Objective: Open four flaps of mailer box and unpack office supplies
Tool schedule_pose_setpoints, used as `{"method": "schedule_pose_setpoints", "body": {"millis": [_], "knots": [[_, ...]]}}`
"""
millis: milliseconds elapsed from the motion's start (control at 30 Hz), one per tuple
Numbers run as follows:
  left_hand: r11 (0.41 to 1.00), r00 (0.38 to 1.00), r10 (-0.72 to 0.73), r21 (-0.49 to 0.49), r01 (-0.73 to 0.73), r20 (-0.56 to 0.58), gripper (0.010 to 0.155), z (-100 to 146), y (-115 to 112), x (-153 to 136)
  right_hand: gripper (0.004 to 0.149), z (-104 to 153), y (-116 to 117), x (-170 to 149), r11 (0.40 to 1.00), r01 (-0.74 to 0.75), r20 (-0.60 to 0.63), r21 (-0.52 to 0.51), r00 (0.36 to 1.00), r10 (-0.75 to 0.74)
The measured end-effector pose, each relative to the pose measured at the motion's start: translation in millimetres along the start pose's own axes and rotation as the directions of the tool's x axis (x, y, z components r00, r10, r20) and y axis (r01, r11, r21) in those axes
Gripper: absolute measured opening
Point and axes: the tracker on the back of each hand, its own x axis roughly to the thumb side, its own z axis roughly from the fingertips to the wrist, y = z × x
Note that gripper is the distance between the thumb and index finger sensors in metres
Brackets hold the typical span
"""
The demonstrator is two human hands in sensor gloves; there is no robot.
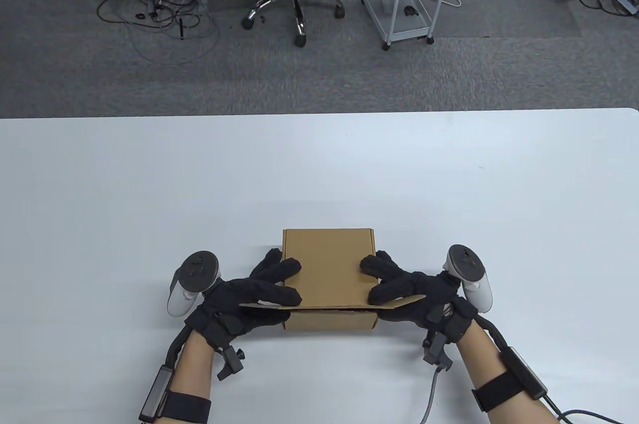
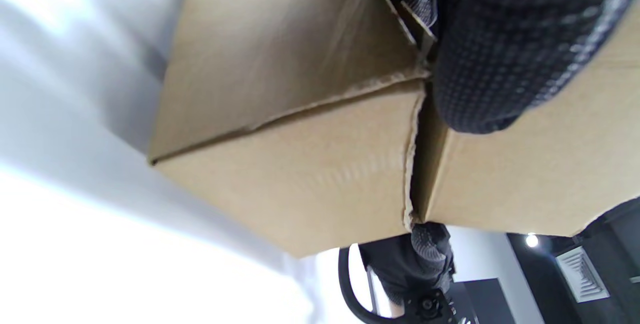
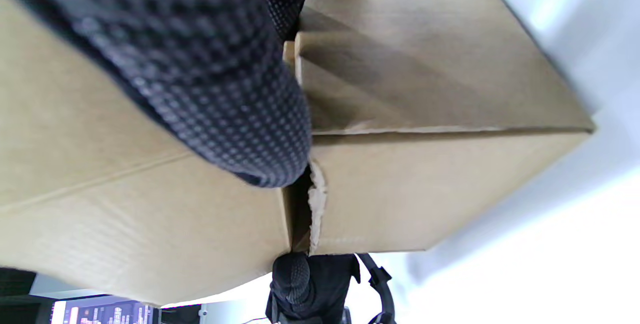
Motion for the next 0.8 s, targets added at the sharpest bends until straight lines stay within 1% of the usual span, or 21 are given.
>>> {"method": "schedule_pose_setpoints", "body": {"millis": [100, 200, 267, 400, 467, 500, 533, 567, 600, 667, 700, 800], "knots": [[1.0, 1.0, 0.013, -0.01, -0.013, 0.011, 0.038, 1, 1, 5, 0.034, 1, 2, 5, 1.0, 0.012, 0.021, 0.016, 1.0, -0.013], [1.0, 1.0, -0.001, -0.016, 0.001, 0.029, 0.04, 4, 2, 13, 0.034, 4, 3, 15, 1.0, 0.02, 0.059, 0.009, 0.998, -0.021], [1.0, 0.998, 0.011, 0.005, -0.011, 0.058, 0.041, 5, 3, 20, 0.034, 6, 4, 21, 0.999, 0.037, 0.092, -0.015, 0.995, -0.035], [0.997, 0.994, 0.024, 0.07, -0.031, 0.107, 0.045, 8, 5, 28, 0.034, 10, 9, 32, 0.987, 0.102, 0.159, -0.125, 0.984, -0.082], [0.993, 0.991, 0.03, 0.109, -0.045, 0.132, 0.047, 9, 5, 31, 0.036, 11, 11, 36, 0.978, 0.14, 0.189, -0.155, 0.976, -0.11], [0.991, 0.99, 0.034, 0.12, -0.051, 0.14, 0.05, 9, 4, 32, 0.037, 12, 13, 38, 0.971, 0.163, 0.195, -0.174, 0.972, -0.128], [0.99, 0.988, 0.037, 0.133, -0.057, 0.147, 0.057, 9, 3, 32, 0.036, 13, 14, 40, 0.958, 0.193, 0.206, -0.211, 0.967, -0.149], [0.989, 0.989, 0.033, 0.136, -0.054, 0.147, 0.069, 8, 3, 33, 0.036, 13, 16, 41, 0.946, 0.216, 0.215, -0.242, 0.963, -0.164], [0.99, 0.99, 0.022, 0.136, -0.041, 0.141, 0.076, 8, 2, 33, 0.036, 13, 17, 43, 0.933, 0.244, 0.225, -0.266, 0.956, -0.186], [0.99, 0.993, -0.03, 0.141, 0.014, 0.112, 0.085, 7, 1, 32, 0.036, 13, 21, 46, 0.912, 0.293, 0.237, -0.287, 0.944, -0.229], [0.99, 0.994, -0.048, 0.136, 0.034, 0.097, 0.088, 6, 0, 30, 0.037, 14, 22, 48, 0.898, 0.308, 0.236, -0.313, 0.941, -0.241], [0.99, 0.995, -0.081, 0.12, 0.072, 0.066, 0.095, 1, -4, 26, 0.037, 15, 23, 52, 0.884, 0.324, 0.226, -0.336, 0.939, -0.258]]}}
